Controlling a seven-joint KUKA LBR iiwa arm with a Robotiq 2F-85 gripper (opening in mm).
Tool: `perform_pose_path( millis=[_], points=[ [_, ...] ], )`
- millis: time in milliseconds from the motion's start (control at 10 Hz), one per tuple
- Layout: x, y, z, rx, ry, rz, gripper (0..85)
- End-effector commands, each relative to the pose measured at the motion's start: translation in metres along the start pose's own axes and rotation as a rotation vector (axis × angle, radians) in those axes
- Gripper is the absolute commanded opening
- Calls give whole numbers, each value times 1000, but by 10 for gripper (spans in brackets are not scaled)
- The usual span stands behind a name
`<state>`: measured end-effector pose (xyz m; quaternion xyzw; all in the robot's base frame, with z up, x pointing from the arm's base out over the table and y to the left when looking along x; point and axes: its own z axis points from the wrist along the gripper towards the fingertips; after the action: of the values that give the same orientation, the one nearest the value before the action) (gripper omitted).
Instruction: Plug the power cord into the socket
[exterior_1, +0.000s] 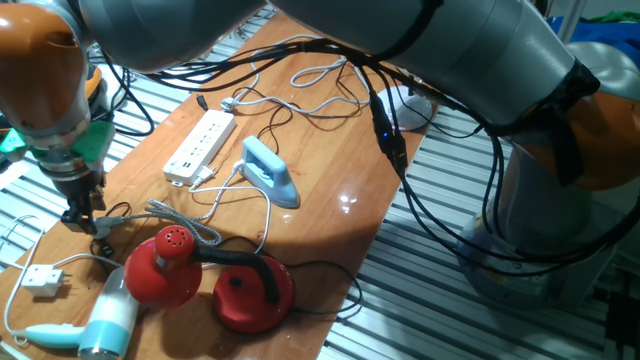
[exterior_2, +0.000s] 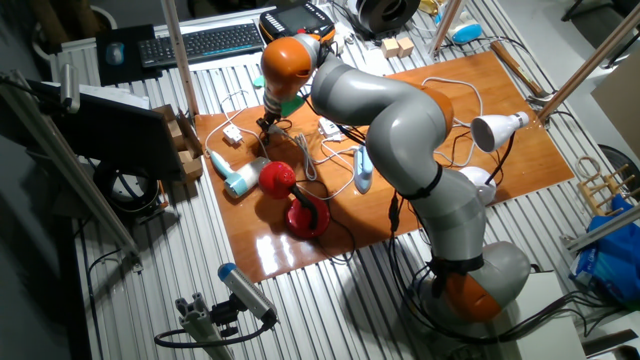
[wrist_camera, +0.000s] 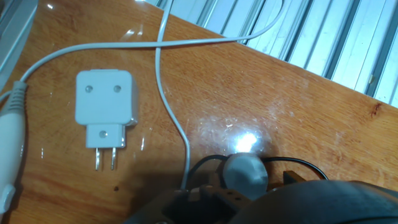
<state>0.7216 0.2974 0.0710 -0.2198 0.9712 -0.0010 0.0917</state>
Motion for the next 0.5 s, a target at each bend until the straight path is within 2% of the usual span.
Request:
perform_pose_path(
  millis=[0,400],
  points=[
    [0,0,0,8,-2,-1,510],
    [0,0,0,12,-10,-1,510]
  ],
)
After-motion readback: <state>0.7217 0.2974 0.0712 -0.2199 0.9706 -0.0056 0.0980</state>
